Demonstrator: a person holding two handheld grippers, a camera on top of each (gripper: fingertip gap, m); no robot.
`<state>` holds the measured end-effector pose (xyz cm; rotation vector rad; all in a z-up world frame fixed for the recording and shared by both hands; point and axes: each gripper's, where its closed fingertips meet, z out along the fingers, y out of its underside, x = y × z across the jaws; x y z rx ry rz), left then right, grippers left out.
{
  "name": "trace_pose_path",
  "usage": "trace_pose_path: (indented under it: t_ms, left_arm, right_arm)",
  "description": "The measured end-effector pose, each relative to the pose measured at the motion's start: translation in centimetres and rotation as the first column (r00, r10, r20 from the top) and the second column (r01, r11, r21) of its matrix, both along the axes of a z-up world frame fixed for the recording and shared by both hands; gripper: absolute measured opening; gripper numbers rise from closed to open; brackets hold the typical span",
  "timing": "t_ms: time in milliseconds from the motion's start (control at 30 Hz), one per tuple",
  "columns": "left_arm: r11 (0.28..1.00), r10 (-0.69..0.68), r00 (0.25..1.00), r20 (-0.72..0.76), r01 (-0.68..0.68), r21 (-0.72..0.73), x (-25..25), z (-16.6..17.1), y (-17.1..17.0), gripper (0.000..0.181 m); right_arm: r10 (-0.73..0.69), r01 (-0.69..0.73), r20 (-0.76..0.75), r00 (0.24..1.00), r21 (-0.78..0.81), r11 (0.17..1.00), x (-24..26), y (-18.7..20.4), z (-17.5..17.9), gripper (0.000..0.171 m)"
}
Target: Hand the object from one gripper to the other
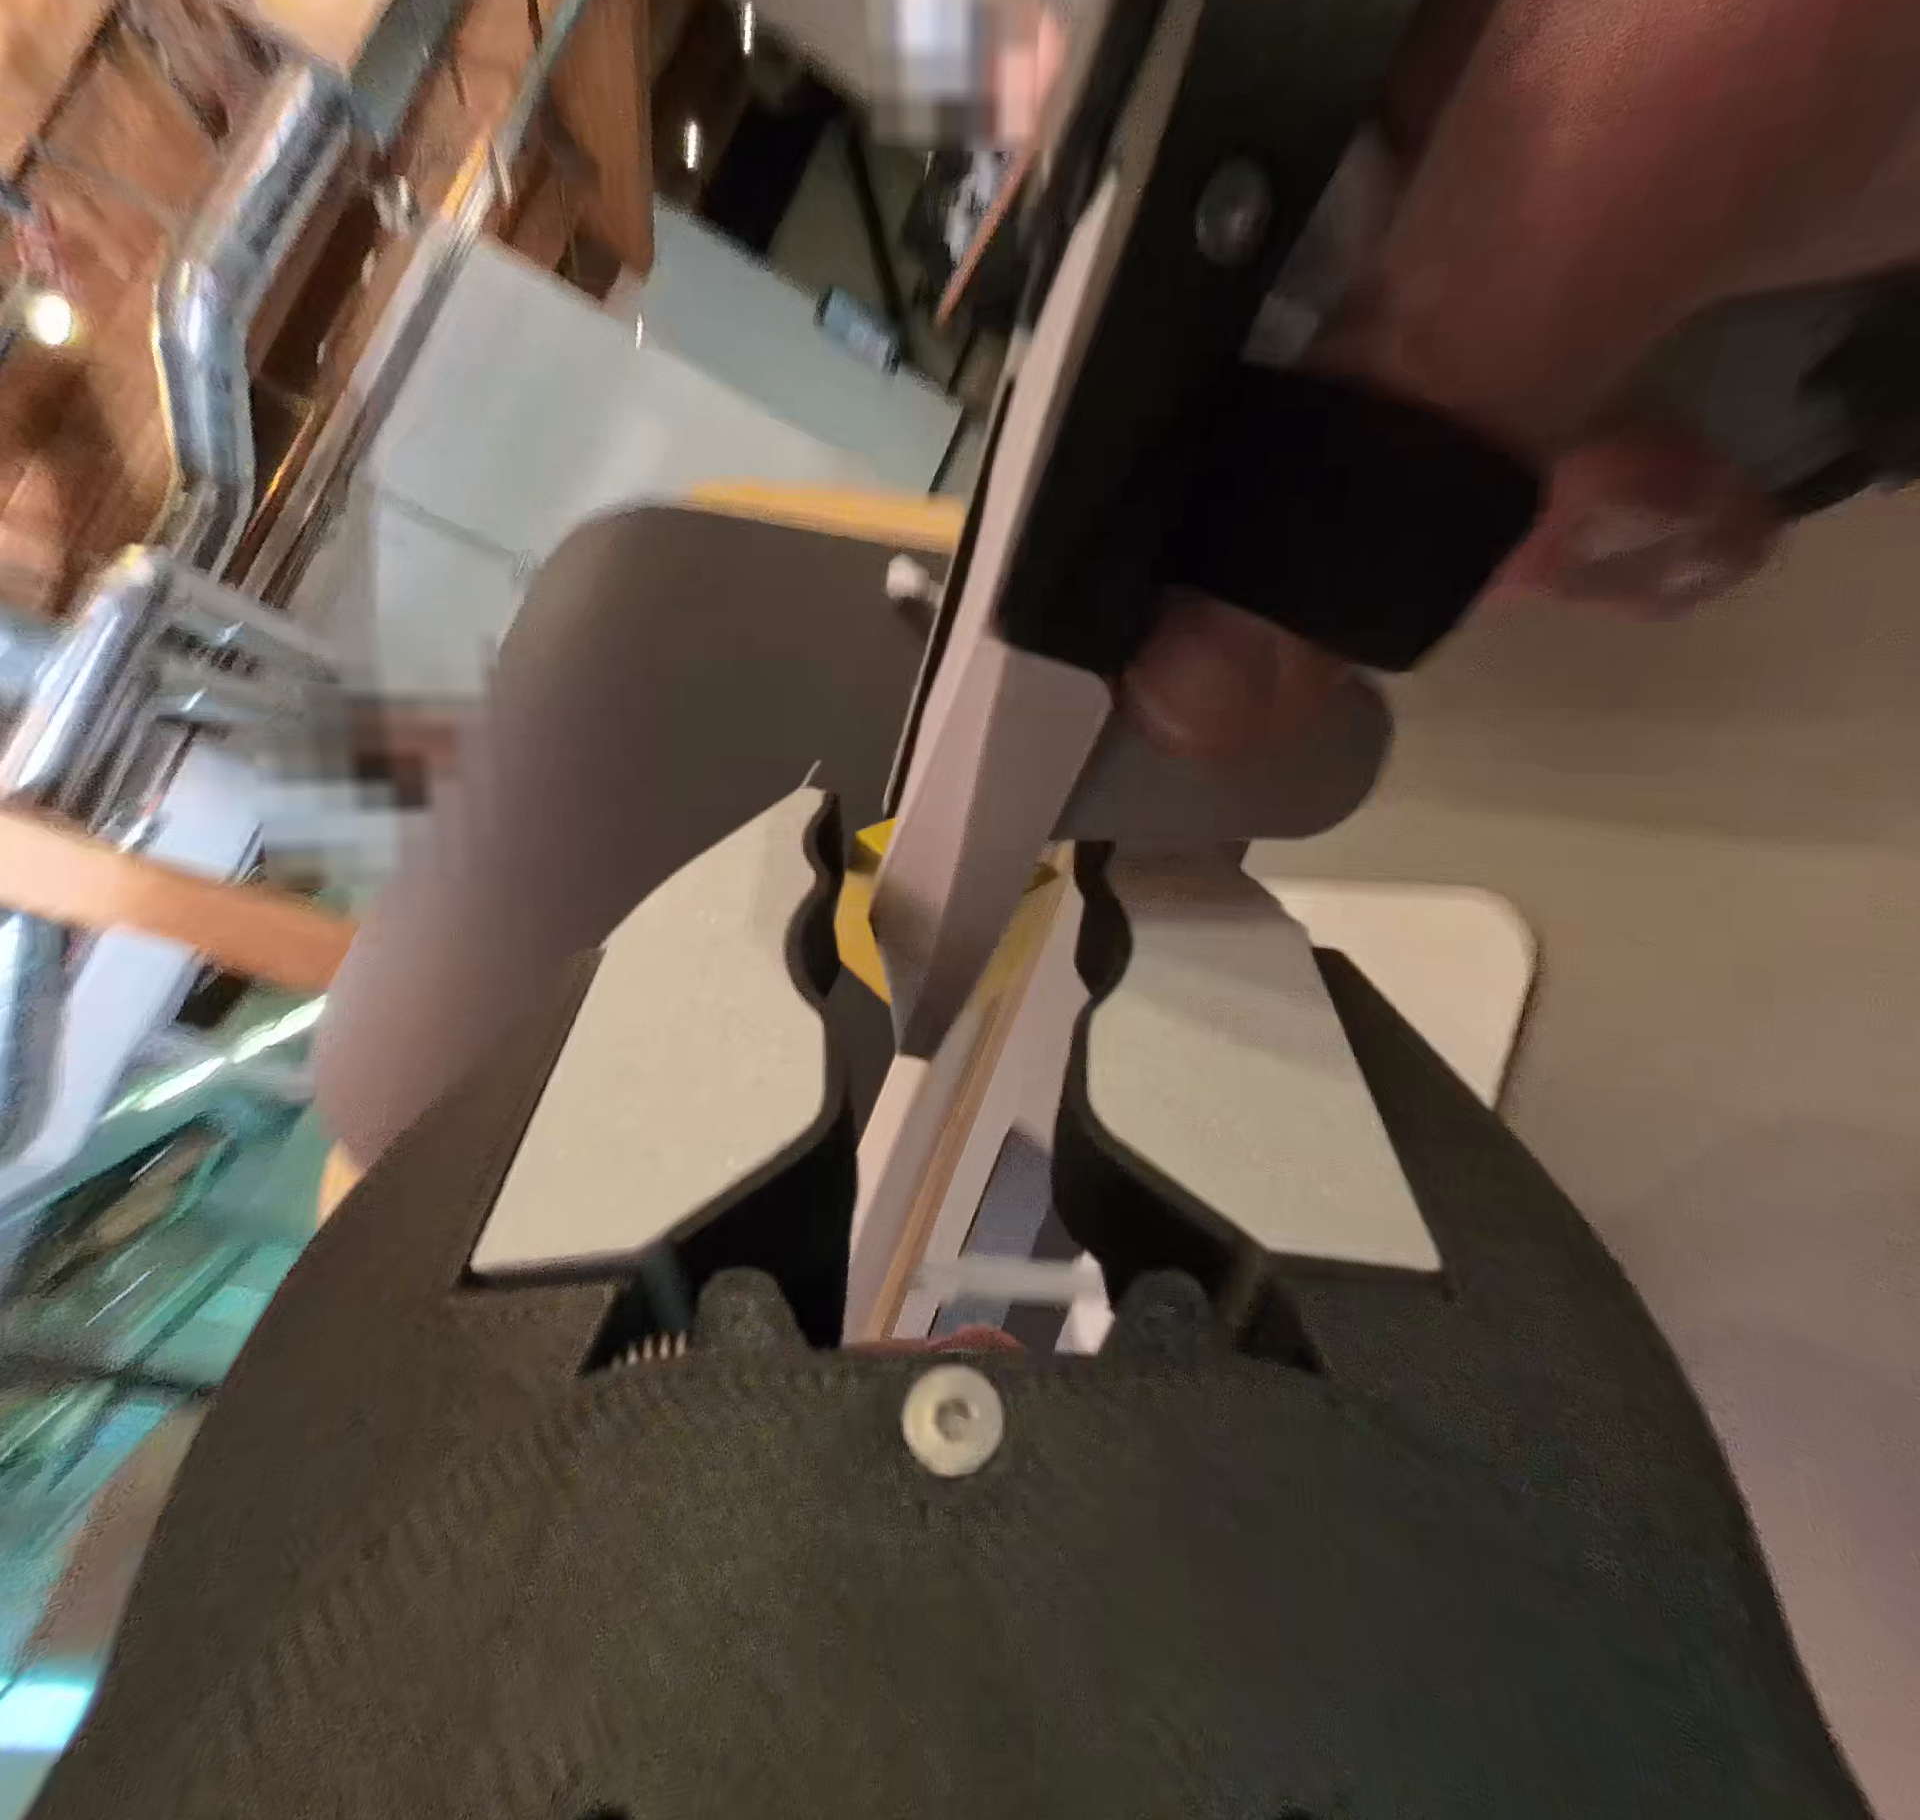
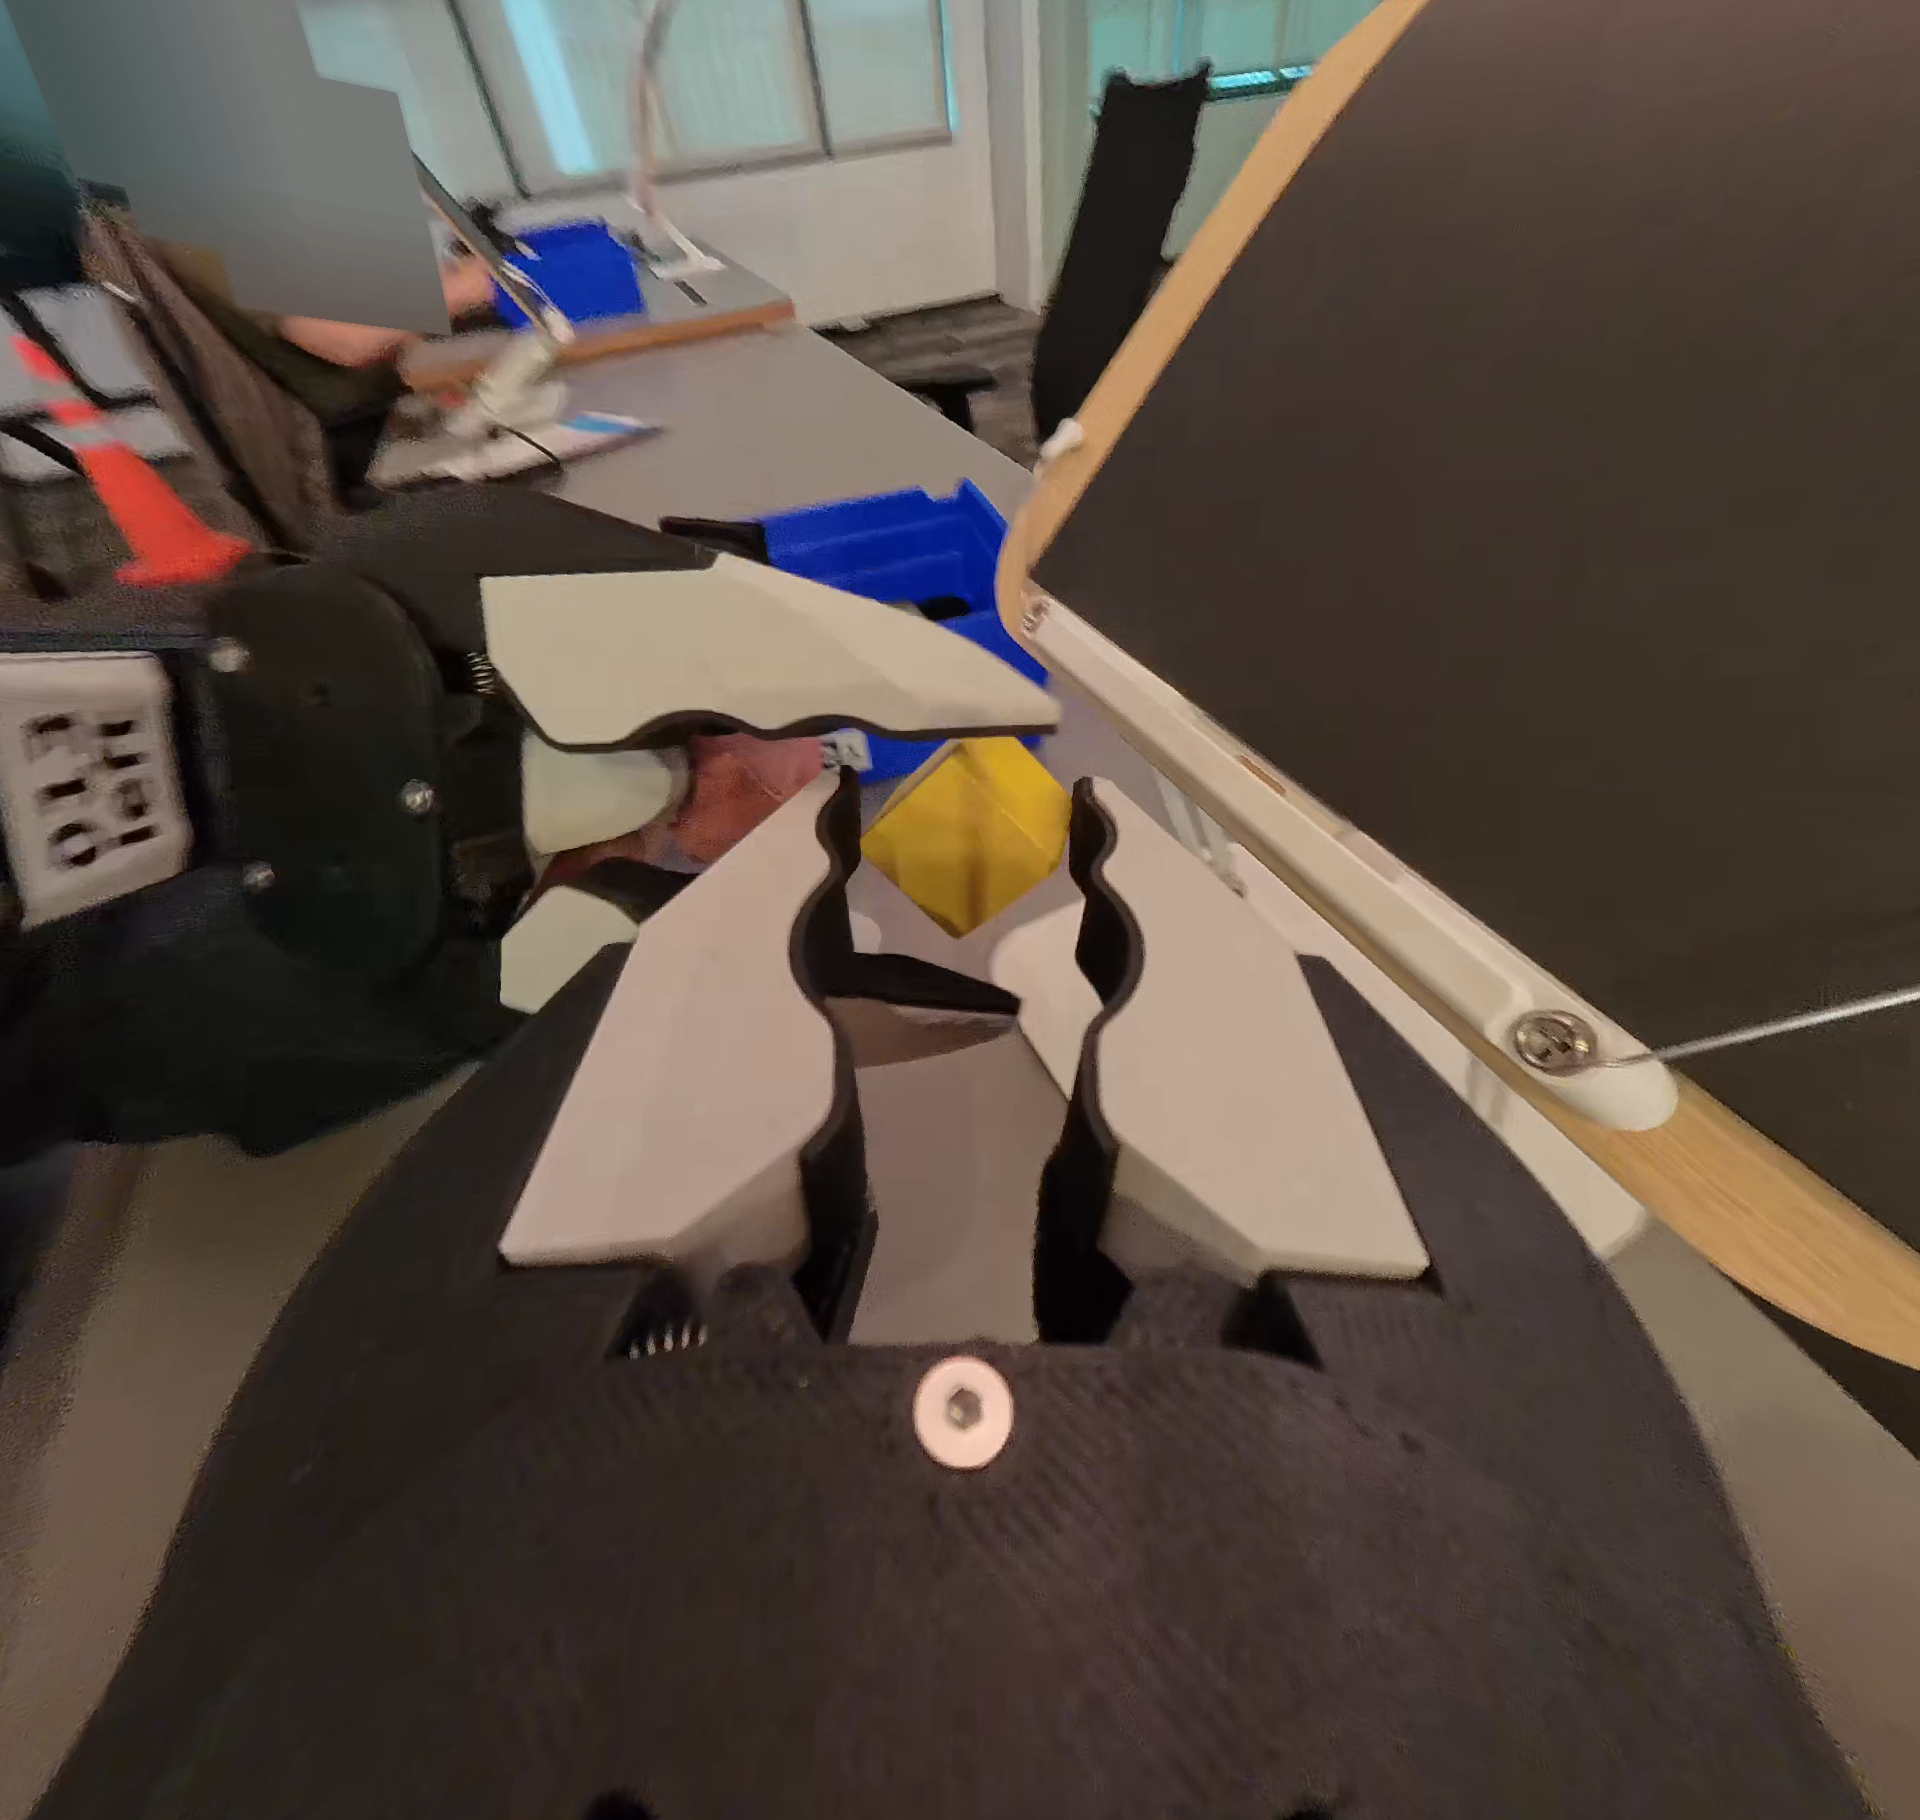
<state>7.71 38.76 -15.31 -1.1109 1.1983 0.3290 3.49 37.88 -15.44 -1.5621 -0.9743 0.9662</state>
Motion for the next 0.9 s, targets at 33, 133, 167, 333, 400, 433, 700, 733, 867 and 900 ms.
trace_pose_path:
  t_ms: [33, 133, 167, 333, 400, 433, 700, 733, 867, 900]
  left_arm:
    - [0.998, -0.068, 0.997, 0.035, 0.068, -0.007, 0.1, 0.5, -0.7, 0.045]
    - [0.979, -0.191, 0.976, 0.104, 0.197, -0.044, -0.2, 1.6, -2.0, 0.051]
    - [0.965, -0.248, 0.960, 0.127, 0.257, -0.059, -0.2, 1.9, -2.6, 0.051]
    - [0.911, -0.389, 0.906, 0.169, 0.405, -0.074, 0.0, 2.9, -4.9, 0.060]
    - [0.897, -0.423, 0.898, 0.119, 0.434, -0.083, 0.5, 2.4, -5.7, 0.059]
    - [0.890, -0.436, 0.894, 0.104, 0.446, -0.095, 0.7, 2.1, -6.0, 0.058]
    - [0.847, -0.502, 0.859, 0.100, 0.512, -0.145, 1.5, 1.7, -7.5, 0.040]
    - [0.851, -0.498, 0.863, 0.086, 0.505, -0.141, 1.5, 1.6, -7.5, 0.039]
    - [0.868, -0.478, 0.877, 0.044, 0.480, -0.125, 1.7, 1.2, -7.3, 0.041]
    - [0.873, -0.472, 0.881, 0.039, 0.473, -0.120, 1.7, 1.2, -7.2, 0.040]
  right_arm:
    - [0.034, -0.035, -0.047, 0.998, -0.023, 0.999, 0.2, -0.3, 0.6, 0.038]
    - [0.162, -0.176, -0.169, 0.972, -0.071, 0.982, 0.9, -1.6, 2.0, 0.038]
    - [0.217, -0.240, -0.216, 0.952, -0.087, 0.967, 1.1, -2.2, 2.4, 0.038]
    - [0.446, -0.537, -0.392, 0.805, -0.159, 0.829, 1.9, -5.3, 3.1, 0.037]
    - [0.513, -0.614, -0.412, 0.753, -0.160, 0.773, 1.9, -6.5, 2.9, 0.037]
    - [0.537, -0.645, -0.430, 0.726, -0.156, 0.748, 1.9, -7.0, 3.1, 0.037]
    - [0.611, -0.743, -0.470, 0.637, -0.165, 0.648, 1.5, -8.7, 2.8, 0.038]
    - [0.613, -0.750, -0.476, 0.630, -0.170, 0.639, 1.5, -8.8, 2.8, 0.038]
    - [0.613, -0.767, -0.501, 0.611, -0.183, 0.615, 1.3, -8.8, 2.6, 0.038]
    - [0.610, -0.766, -0.503, 0.612, -0.185, 0.616, 1.3, -8.8, 2.6, 0.038]
